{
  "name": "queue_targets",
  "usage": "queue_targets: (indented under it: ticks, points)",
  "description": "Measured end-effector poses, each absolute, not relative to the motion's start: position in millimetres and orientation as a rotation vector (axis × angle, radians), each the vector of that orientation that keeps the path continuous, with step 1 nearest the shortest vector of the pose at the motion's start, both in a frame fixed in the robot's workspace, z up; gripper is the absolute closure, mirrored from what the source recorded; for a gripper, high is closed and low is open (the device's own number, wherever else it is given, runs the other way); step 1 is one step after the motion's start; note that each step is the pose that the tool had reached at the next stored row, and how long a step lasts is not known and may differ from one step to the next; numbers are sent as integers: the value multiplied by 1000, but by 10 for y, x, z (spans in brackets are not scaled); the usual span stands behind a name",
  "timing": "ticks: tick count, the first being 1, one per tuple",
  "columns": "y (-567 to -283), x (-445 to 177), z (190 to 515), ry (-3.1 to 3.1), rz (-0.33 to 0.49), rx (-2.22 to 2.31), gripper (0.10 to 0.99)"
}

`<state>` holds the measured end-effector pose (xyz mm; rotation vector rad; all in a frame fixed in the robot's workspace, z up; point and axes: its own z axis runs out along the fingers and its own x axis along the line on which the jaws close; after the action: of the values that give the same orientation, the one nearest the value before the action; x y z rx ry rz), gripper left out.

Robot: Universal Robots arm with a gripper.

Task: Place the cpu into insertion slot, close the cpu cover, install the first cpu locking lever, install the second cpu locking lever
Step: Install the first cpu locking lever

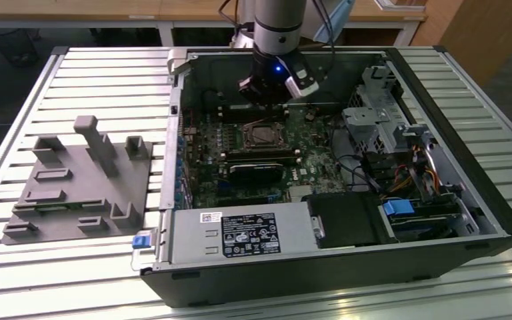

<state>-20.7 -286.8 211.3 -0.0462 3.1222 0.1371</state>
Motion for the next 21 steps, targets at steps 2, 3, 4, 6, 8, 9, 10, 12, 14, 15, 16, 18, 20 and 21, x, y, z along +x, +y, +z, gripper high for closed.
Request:
queue_targets:
  ticks: [2,3,4,6,8,9,10,12,14,15,16,18,20,21]
  points:
    - [-2868,-202,2093,3122,137,-46,980]
    - [-2868,-199,2083,3122,137,-46,980]
    - [-2868,-196,2073,3122,137,-46,980]
    - [-2868,-189,2052,3123,137,-46,980]
    - [-2868,-184,2030,3123,137,-46,980]
    - [-2868,-182,2020,3123,137,-46,980]
    - [-2868,-181,2010,3123,137,-46,980]
    - [-2868,-180,1997,3123,137,-46,980]
    - [-2869,-179,1997,3123,137,-46,980]
    - [-2869,-180,1996,3123,137,-46,980]
    - [-2868,-179,1996,3123,137,-46,980]
    - [-2868,-179,2002,3123,137,-46,980]
    - [-2868,-179,2009,3123,137,-46,980]
    - [-2868,-179,2009,3123,137,-46,980]
